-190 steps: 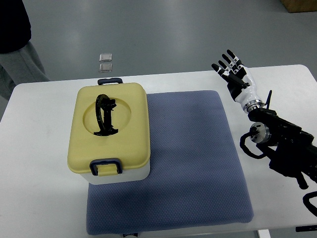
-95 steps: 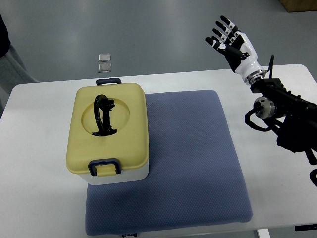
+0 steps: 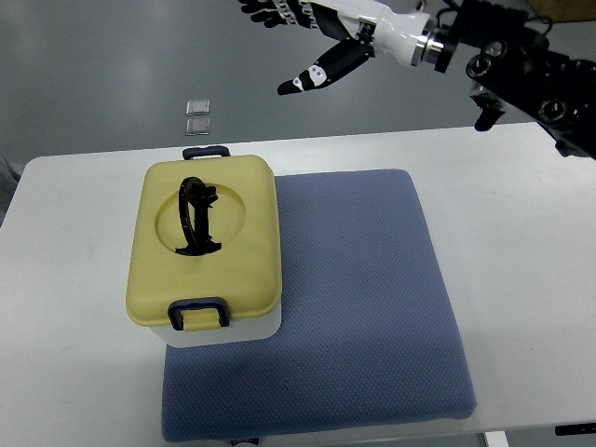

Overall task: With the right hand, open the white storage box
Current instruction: 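Swing the right hand over the box toward the black lid handle, then close the right hand's fingers around the black handle on the lid, then lift the yellow lid up off the white box with the right hand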

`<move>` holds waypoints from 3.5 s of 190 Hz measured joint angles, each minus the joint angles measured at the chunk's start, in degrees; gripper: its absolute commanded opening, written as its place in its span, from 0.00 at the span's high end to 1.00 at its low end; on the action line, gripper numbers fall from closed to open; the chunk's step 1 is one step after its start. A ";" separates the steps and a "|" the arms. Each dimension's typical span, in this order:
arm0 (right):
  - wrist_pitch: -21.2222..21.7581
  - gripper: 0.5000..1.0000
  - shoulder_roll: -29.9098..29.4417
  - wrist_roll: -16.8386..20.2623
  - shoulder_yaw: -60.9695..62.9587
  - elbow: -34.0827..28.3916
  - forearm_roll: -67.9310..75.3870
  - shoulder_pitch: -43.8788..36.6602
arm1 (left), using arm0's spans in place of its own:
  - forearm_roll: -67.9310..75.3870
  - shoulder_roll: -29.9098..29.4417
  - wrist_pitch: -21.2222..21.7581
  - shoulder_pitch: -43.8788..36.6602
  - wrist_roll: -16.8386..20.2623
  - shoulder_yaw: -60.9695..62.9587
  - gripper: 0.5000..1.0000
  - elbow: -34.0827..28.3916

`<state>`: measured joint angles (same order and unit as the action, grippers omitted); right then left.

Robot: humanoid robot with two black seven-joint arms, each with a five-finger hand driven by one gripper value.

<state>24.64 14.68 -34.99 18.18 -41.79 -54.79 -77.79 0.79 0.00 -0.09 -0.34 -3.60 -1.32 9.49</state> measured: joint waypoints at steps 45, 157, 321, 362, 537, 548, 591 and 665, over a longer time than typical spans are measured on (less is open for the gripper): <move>1.98 0.15 -3.52 -0.03 -5.05 -6.87 -13.04 -7.84 | 0.00 0.00 0.00 -0.01 0.00 0.00 0.00 0.00; 1.48 0.20 -12.28 -0.03 -8.91 -8.81 -37.86 -14.32 | 0.00 0.00 0.00 -0.02 0.00 0.01 0.00 0.00; -1.98 0.77 -14.03 -0.01 -13.69 -9.92 -43.04 -13.51 | 0.00 0.00 0.00 -0.02 0.00 0.00 0.00 0.00; -1.99 0.79 -14.17 -0.01 -13.61 -9.97 -42.96 -12.92 | 0.00 0.00 0.00 -0.01 0.00 0.00 0.00 0.00; -2.04 1.00 -14.29 -0.01 -12.86 -9.95 -42.69 -12.38 | 0.00 0.00 0.00 -0.01 0.00 0.00 0.00 0.00; -2.04 1.00 -13.99 -0.01 -12.73 -9.92 -42.38 -12.81 | 0.00 0.00 0.00 -0.01 0.00 0.00 0.00 0.00; -2.10 1.00 -12.02 -0.02 -12.03 -9.38 -41.75 -14.00 | 0.00 0.00 0.00 -0.02 0.00 0.00 0.00 0.00; -2.40 1.00 -5.26 -0.03 -9.09 -2.09 -41.70 -12.19 | 0.00 0.00 0.00 -0.02 0.00 0.00 0.00 0.00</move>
<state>22.24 9.41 -35.01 9.08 -43.88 -96.50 -89.98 0.79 0.00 -0.09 -0.36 -3.60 -1.32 9.49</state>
